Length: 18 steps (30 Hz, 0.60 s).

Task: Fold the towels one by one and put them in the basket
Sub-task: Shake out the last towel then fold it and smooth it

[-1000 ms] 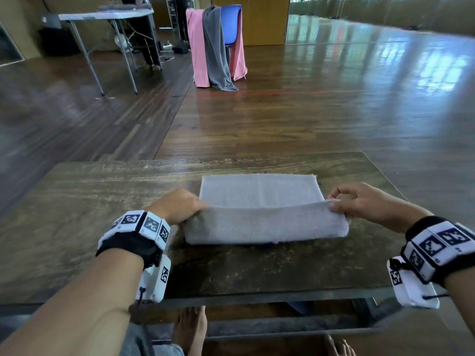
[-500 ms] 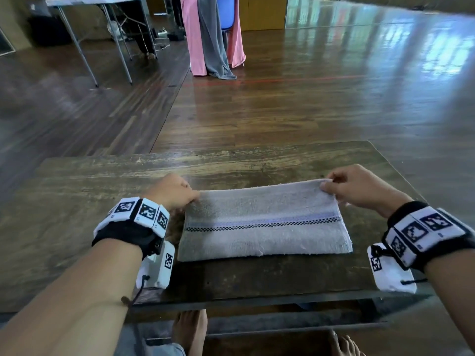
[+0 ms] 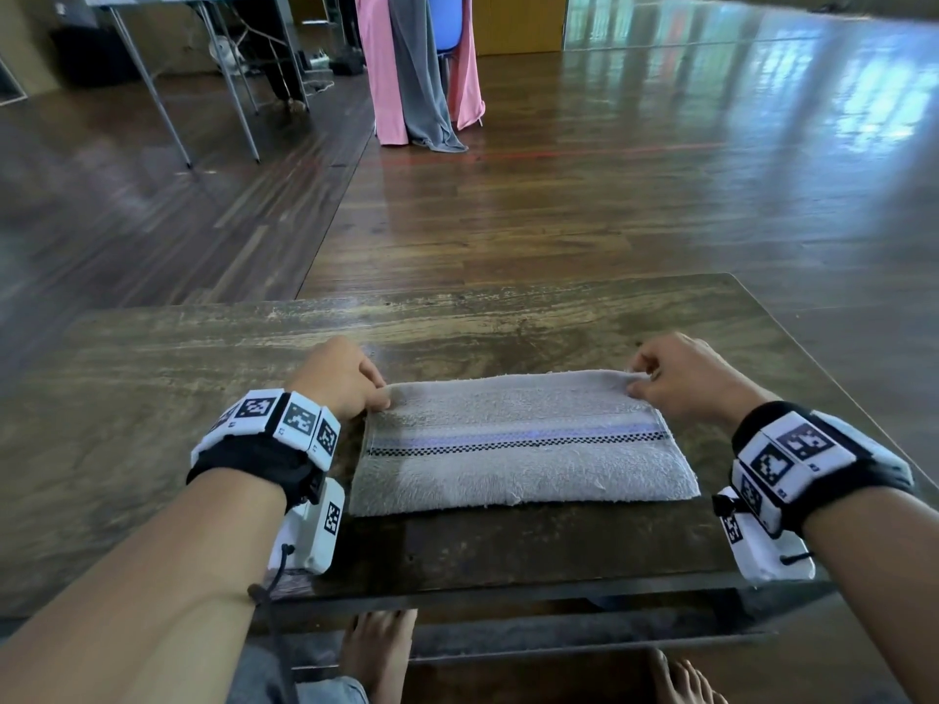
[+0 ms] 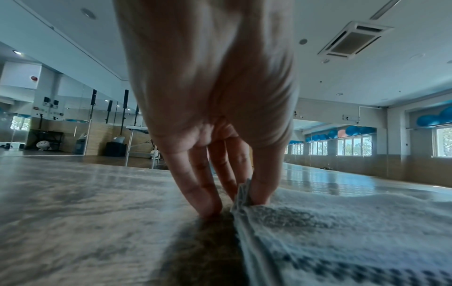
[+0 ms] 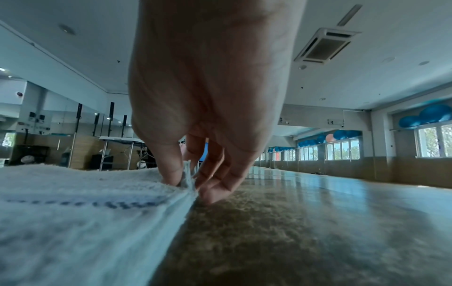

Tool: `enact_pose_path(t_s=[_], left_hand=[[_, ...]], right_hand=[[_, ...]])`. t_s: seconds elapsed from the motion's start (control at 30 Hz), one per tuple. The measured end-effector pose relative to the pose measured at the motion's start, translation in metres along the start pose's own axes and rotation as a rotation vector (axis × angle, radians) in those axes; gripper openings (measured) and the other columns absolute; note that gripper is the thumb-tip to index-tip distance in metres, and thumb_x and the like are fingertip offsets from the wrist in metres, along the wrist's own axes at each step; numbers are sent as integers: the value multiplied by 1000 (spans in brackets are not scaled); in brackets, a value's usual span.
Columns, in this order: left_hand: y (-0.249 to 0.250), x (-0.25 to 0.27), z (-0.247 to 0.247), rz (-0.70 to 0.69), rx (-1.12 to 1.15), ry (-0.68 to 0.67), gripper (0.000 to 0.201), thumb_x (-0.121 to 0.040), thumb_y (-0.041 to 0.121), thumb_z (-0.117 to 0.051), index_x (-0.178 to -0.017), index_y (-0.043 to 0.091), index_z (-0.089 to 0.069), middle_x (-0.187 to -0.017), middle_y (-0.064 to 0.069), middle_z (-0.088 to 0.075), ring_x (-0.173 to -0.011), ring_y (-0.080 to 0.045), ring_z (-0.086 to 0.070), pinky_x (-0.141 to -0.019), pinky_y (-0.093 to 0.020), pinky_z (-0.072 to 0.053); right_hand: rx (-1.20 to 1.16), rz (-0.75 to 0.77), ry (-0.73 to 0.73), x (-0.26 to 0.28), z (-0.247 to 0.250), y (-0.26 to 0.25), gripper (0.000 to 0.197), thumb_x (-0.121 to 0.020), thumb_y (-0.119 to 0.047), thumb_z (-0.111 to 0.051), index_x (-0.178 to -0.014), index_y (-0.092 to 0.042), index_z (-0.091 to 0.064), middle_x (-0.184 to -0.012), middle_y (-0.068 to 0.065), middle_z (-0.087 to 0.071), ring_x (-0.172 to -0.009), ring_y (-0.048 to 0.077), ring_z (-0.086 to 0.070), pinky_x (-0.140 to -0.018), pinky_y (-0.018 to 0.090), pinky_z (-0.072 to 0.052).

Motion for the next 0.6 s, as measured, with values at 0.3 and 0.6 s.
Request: enact_pose_path(t_s=[0.3,0.6], left_hand=[[27,15,32,-332,178,638,10,-82,2,-75,-85,11,-73,-85,-3,-68,-72,-12,-58,-62,-10,-40],[9,14,16,-311,132,352,15,-79,12,-81,-78,24,-71,-90,10,-63,-78,-6,-56,-66,-22,-45]], right_hand=[[-148,139,605,17,54,-28,10,-85,-8,-70,-90,-14,-76,-88,0,-65,-77,16,-60,-69,12,-31],[-142,254,388,36,32,3,35,-85,9,-60,-88,-25,-66,-100,-5,-59,-91,18,-58,-81,29,-48]])
Point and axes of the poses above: each hand's wrist, its own x-axis away from the middle knuckle, its own z-axis out of the back of the hand, y = z × x, the point moved 2 cm from there along -x, towards the middle knuckle
